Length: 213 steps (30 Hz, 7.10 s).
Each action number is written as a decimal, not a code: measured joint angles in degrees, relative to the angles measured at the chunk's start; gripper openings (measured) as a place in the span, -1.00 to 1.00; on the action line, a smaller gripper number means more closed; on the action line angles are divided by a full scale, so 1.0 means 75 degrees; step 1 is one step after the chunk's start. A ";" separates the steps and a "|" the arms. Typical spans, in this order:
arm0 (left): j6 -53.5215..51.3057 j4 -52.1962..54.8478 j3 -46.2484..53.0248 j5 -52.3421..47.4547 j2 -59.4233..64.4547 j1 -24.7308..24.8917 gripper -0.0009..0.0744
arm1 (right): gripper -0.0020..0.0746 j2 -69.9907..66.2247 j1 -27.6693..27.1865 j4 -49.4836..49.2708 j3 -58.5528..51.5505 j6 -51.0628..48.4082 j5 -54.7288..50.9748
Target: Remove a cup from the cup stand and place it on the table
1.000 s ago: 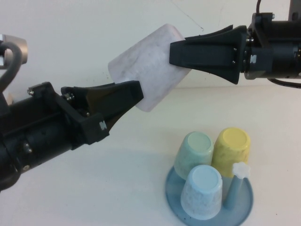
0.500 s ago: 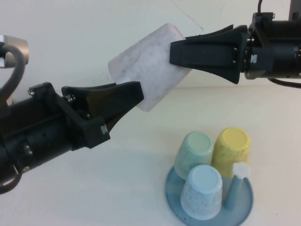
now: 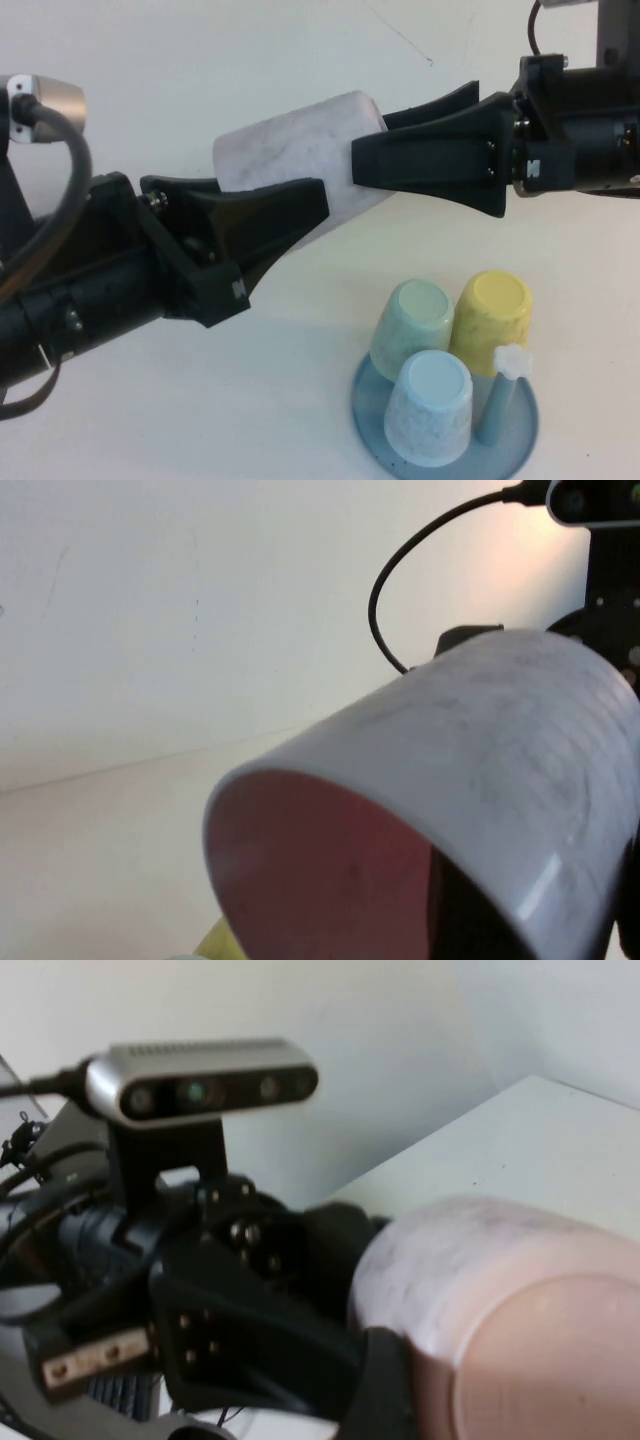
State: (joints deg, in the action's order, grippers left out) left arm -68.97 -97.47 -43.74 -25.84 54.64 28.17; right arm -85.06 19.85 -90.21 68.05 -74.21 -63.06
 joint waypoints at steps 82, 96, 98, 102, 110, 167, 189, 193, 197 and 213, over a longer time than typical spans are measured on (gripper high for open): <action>0.6811 1.0305 -0.3241 -0.2527 0.6143 0.0029 -0.91 | -0.95 0.4214 0.0000 1.2590 -0.1359 0.6414 -0.0270; 0.6811 1.0124 -0.3241 -0.2421 0.5884 0.0029 -0.15 | -0.95 0.4660 0.0000 1.3146 -0.1359 0.6825 0.0067; 0.6811 1.0091 -0.3241 -0.2453 0.5568 0.0029 -0.20 | -0.95 0.4953 0.0000 1.3159 -0.1394 0.6936 0.0209; 0.6811 1.0091 -0.3241 -0.2468 0.4805 0.0029 -0.47 | -0.95 0.5832 0.0000 1.2978 -0.1739 0.7048 0.0737; 0.6811 1.0119 -0.3241 -0.2567 0.2989 0.0029 -0.94 | -0.95 0.7678 0.0000 1.2687 -0.3654 0.7143 0.1872; 0.5955 0.9986 0.3157 0.1618 -0.5014 -0.2022 -0.98 | -0.95 0.9380 0.0000 1.1618 -0.5991 0.7236 0.2980; 0.6492 0.9694 0.6035 0.2654 -0.7042 -0.3251 -0.98 | -0.95 0.9380 0.0000 1.1586 -0.5991 0.7236 0.2980; 0.8945 1.1881 0.6035 0.2340 -0.7170 -0.3251 -0.98 | -0.95 0.9380 0.0000 1.1586 -0.5991 0.7236 0.2980; 0.9632 1.2297 0.6035 0.1705 -0.7198 -0.3251 -0.98 | -0.95 0.9380 0.0000 1.1556 -0.5991 0.7236 0.2980; 0.9326 1.1951 0.6034 0.1012 -0.7215 -0.3251 -0.98 | -0.95 0.9380 0.0000 1.1544 -0.5991 0.7236 0.2980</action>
State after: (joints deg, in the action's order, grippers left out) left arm 0.98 -7.83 1.51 -18.24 0.52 3.79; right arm -14.71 19.85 -3.64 23.12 -19.94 -40.71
